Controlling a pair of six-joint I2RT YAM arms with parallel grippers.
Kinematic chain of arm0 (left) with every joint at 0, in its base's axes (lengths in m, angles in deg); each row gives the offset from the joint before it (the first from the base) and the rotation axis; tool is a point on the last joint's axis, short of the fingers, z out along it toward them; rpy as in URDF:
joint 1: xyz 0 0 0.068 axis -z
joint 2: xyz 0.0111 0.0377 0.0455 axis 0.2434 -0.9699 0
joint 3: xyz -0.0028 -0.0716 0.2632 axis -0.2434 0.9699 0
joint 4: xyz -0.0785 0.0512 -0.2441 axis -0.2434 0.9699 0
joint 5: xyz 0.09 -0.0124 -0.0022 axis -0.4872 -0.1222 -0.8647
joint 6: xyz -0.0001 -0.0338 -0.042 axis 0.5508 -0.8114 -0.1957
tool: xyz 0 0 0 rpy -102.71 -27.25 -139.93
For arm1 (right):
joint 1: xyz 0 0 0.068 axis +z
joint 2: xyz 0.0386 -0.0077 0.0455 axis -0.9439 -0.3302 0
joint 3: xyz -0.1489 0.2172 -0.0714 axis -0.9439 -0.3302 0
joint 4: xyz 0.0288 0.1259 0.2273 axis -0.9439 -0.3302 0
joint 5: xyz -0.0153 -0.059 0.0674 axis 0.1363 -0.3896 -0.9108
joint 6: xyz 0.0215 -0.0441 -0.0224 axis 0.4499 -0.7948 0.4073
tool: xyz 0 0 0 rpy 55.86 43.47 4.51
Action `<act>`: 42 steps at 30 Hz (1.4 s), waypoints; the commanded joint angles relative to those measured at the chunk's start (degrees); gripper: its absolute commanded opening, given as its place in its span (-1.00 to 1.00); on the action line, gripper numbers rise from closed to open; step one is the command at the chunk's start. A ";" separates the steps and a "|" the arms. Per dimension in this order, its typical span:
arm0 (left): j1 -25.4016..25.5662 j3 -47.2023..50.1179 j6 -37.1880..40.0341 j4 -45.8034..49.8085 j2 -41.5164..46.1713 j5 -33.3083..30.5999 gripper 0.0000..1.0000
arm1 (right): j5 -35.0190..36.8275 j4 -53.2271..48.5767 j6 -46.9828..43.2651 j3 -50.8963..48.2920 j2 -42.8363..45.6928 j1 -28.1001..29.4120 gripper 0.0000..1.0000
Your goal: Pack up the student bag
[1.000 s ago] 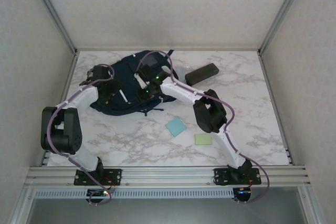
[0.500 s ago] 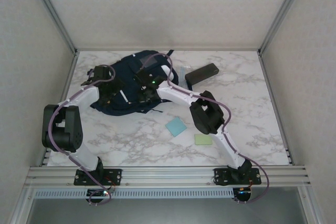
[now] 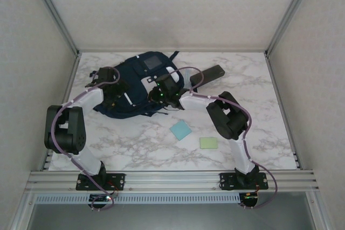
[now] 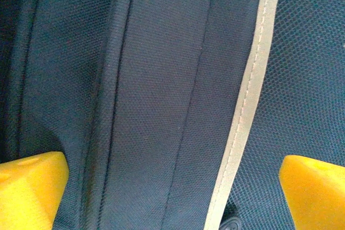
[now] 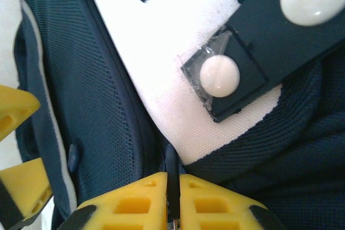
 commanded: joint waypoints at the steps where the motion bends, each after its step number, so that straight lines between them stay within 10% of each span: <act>1: 1.36 -2.07 0.54 1.04 -0.98 0.71 1.00 | -1.30 4.91 -1.65 -3.42 5.49 -1.07 -0.70; 14: 11.56 -12.62 17.14 12.08 -0.29 -2.34 0.86 | 11.03 -20.69 -23.16 -2.65 15.10 -2.30 0.30; 19: 17.62 -18.59 21.04 17.70 -2.22 -6.93 0.67 | 16.44 -29.58 -25.28 0.69 14.06 -5.18 0.98; 33: 23.44 -25.82 20.32 30.01 -4.72 -16.87 0.79 | 4.57 -27.14 -24.92 -3.71 15.42 -17.24 0.90; 39: 23.47 -24.34 18.79 30.64 -2.01 -15.20 0.83 | -0.86 -23.41 -22.64 4.66 6.00 -20.12 0.57; 42: 23.78 -22.94 16.57 28.02 -0.30 -12.02 0.85 | -4.82 -22.50 -20.56 8.74 1.22 -20.23 -0.11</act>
